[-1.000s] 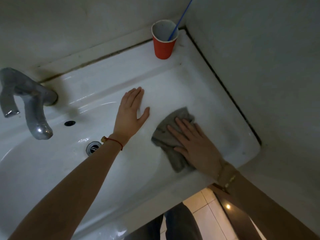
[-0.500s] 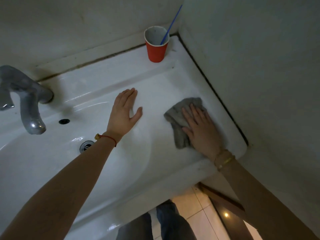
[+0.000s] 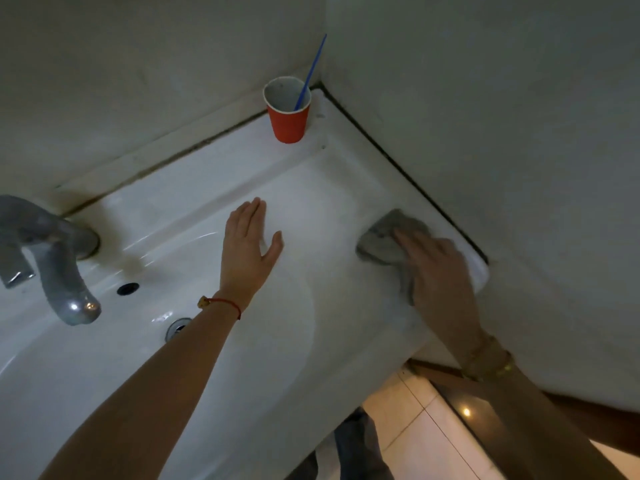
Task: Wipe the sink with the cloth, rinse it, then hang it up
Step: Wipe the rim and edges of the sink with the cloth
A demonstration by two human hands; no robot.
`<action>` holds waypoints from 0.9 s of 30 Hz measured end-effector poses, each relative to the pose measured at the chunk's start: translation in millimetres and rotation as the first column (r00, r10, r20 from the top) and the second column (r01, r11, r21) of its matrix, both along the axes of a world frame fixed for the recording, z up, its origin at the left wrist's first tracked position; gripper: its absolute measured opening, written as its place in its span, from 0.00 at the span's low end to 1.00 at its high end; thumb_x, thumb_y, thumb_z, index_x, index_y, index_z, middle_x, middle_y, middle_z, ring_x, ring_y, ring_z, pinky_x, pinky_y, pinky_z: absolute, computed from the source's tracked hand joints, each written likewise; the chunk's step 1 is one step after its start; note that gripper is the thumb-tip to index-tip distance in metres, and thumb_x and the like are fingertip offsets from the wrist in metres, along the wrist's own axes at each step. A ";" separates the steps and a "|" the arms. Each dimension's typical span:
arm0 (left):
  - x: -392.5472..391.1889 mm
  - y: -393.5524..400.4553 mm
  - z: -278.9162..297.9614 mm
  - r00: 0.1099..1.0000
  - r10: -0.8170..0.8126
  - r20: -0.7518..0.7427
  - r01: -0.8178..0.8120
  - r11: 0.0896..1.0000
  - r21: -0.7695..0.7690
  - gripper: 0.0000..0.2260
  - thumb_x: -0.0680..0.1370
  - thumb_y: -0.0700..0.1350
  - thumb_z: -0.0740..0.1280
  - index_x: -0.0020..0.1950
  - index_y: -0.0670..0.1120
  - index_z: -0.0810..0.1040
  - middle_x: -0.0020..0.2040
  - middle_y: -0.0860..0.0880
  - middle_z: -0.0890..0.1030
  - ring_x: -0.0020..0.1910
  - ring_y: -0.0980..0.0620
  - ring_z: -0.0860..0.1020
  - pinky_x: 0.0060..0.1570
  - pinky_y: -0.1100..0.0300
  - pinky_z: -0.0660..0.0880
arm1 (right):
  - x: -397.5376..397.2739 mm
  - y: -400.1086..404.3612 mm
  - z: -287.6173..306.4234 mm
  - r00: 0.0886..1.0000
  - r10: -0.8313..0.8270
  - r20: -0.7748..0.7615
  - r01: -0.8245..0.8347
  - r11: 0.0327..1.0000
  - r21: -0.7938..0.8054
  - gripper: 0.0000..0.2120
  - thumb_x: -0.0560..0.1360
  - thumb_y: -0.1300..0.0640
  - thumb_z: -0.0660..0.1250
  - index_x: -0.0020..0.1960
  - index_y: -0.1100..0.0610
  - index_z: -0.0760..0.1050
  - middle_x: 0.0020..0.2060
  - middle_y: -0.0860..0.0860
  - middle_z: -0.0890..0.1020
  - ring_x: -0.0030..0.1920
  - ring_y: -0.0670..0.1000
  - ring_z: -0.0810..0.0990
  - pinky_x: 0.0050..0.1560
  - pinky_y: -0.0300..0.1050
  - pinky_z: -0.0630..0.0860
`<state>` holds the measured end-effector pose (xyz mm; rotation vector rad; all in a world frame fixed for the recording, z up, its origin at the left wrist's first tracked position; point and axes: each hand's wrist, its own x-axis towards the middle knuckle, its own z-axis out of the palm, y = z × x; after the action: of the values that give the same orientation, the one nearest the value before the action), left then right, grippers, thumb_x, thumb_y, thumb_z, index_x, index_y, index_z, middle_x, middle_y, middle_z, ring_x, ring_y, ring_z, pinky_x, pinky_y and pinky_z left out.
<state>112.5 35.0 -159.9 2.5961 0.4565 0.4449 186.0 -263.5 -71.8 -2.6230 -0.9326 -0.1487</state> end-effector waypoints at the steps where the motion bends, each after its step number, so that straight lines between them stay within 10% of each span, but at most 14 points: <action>1: -0.6 0.7 -0.8 1.000 -0.002 -0.005 0.002 1.000 -0.003 0.26 0.82 0.51 0.62 0.77 0.40 0.64 0.76 0.43 0.67 0.77 0.45 0.62 0.79 0.52 0.54 | 3.0 -7.8 10.7 0.993 -0.080 0.084 0.081 0.997 -0.012 0.25 0.75 0.58 0.52 0.70 0.60 0.71 0.64 0.60 0.76 0.54 0.61 0.76 0.52 0.55 0.74; 7: -3.4 0.8 -0.7 1.000 -0.008 -0.025 0.008 1.000 -0.022 0.27 0.82 0.52 0.61 0.77 0.40 0.63 0.76 0.43 0.66 0.77 0.44 0.60 0.79 0.55 0.52 | 15.1 -15.3 -25.1 0.966 -0.169 0.194 0.226 0.918 -0.326 0.20 0.79 0.46 0.58 0.67 0.51 0.75 0.66 0.58 0.75 0.54 0.63 0.72 0.54 0.59 0.72; 15: -2.3 -0.3 -1.5 1.000 -0.001 0.004 0.002 1.000 -0.026 0.27 0.81 0.52 0.61 0.76 0.38 0.65 0.75 0.41 0.68 0.76 0.42 0.62 0.77 0.48 0.58 | -47.7 -60.8 -16.5 0.941 -0.290 0.175 0.336 0.860 -0.384 0.25 0.82 0.47 0.44 0.66 0.55 0.74 0.68 0.57 0.73 0.58 0.61 0.72 0.52 0.51 0.66; 18: -2.2 0.8 -1.6 1.000 -0.012 -0.004 0.011 1.000 -0.017 0.27 0.81 0.51 0.61 0.76 0.37 0.65 0.75 0.40 0.68 0.76 0.41 0.63 0.77 0.48 0.58 | -26.6 -37.9 -17.1 0.907 -0.389 0.159 0.418 0.879 -0.231 0.20 0.78 0.49 0.55 0.65 0.53 0.75 0.65 0.57 0.74 0.57 0.62 0.70 0.55 0.54 0.67; 21: -2.3 3.0 -0.1 1.000 -0.010 -0.012 0.010 1.000 -0.015 0.27 0.81 0.52 0.61 0.76 0.37 0.64 0.75 0.40 0.68 0.76 0.42 0.62 0.77 0.48 0.58 | 16.7 -3.3 -30.2 0.964 -0.217 0.153 0.248 0.941 -0.229 0.19 0.79 0.51 0.57 0.67 0.53 0.75 0.67 0.58 0.73 0.64 0.63 0.66 0.72 0.65 0.57; 27: -2.0 1.5 -1.8 1.000 -0.004 -0.024 0.004 1.000 -0.012 0.27 0.82 0.52 0.60 0.77 0.39 0.63 0.76 0.42 0.66 0.77 0.44 0.60 0.79 0.52 0.54 | 80.1 58.9 -47.6 0.978 0.055 0.202 0.015 0.945 -0.326 0.23 0.81 0.49 0.55 0.74 0.54 0.65 0.74 0.56 0.67 0.68 0.66 0.68 0.73 0.65 0.57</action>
<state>110.5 36.4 -161.6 2.5933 0.4604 0.4092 266.1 -204.6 -119.4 -2.9439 -1.1396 -0.2922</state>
